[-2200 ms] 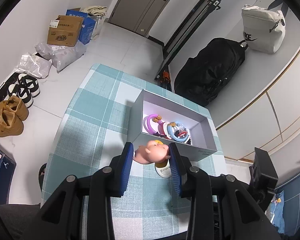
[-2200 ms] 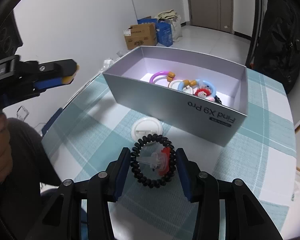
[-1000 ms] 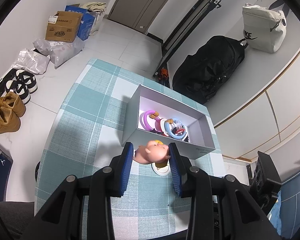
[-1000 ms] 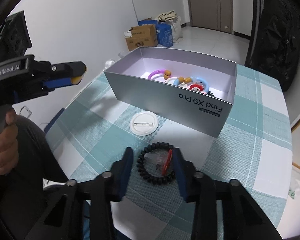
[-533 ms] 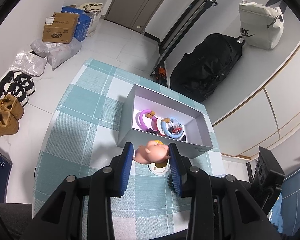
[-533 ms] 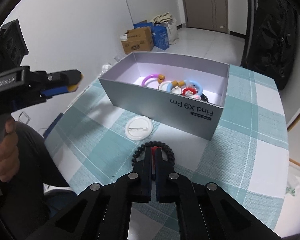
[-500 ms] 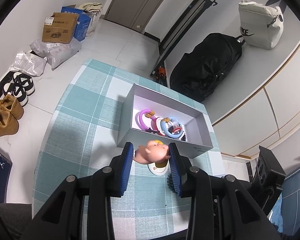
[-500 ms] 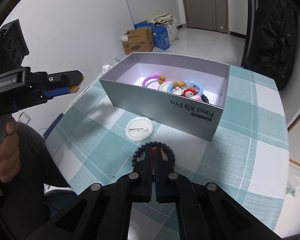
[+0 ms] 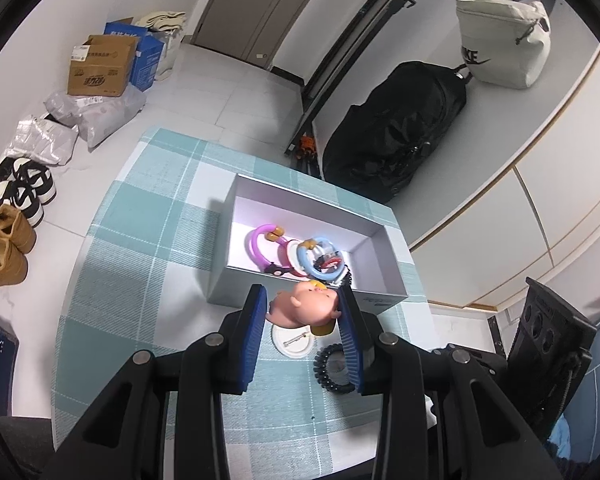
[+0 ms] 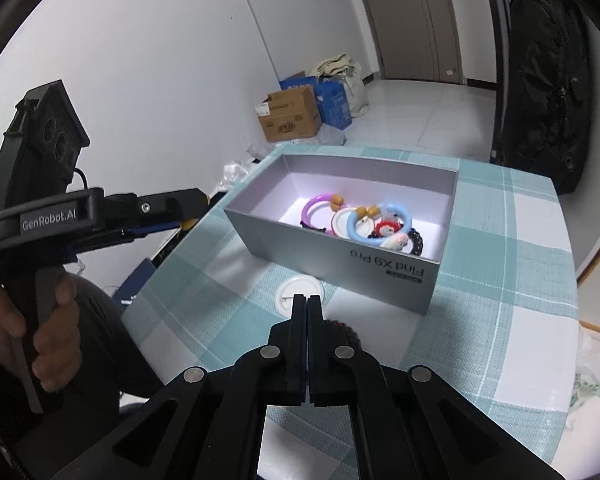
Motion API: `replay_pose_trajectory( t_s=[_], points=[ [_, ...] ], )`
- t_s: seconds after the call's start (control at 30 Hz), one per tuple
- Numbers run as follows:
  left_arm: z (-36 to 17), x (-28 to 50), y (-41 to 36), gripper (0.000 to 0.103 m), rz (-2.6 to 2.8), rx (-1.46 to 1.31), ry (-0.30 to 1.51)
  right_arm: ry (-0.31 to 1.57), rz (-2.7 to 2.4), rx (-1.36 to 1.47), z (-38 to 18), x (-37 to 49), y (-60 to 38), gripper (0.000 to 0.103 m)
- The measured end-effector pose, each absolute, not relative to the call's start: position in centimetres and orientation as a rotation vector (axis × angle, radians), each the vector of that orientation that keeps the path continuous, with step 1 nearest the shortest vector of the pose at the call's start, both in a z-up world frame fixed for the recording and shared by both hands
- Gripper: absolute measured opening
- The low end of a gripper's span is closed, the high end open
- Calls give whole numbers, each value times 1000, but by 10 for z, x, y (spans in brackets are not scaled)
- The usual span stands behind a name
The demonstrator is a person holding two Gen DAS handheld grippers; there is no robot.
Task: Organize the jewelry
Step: 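Grasp the red pendant inside the bead bracelet with the right tool and lift it, then carry the doll and red pendant into the box and open both tools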
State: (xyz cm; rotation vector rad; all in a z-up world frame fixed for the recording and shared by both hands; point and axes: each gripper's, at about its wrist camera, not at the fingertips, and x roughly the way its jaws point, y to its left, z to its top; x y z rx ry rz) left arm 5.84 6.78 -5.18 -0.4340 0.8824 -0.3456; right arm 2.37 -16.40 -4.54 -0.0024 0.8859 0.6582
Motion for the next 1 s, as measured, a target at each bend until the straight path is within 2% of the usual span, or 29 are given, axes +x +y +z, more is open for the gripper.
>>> replay_pose_trajectory(
  t_s=[0.1, 0.17, 0.23, 0.43, 0.5, 0.57, 0.6, 0.8, 1.0],
  points=[
    [-52, 59, 66, 30, -353, -434, 885, 921, 650, -21, -53, 25, -162, 7],
    [-52, 60, 66, 30, -357, -441, 886, 953, 641, -51, -62, 26, -158, 29],
    [-52, 61, 67, 30, -363, -446, 888, 959, 647, -75, -67, 24, -154, 34],
    [-52, 63, 66, 30, -366, -455, 894, 988, 630, -117, -77, 29, -144, 32],
    [-52, 63, 66, 30, -366, -459, 895, 983, 629, -129, -77, 29, -142, 28],
    [-53, 64, 66, 30, -368, -462, 898, 980, 624, -154, -77, 28, -140, 15],
    [-52, 64, 66, 30, -369, -464, 898, 979, 619, -163, -77, 27, -141, 14],
    [-50, 64, 61, 30, -387, -456, 891, 968, 635, -116, -71, 29, -147, 14],
    [-47, 66, 55, 30, -403, -433, 882, 871, 681, 23, -42, 33, -162, 14]
  ],
)
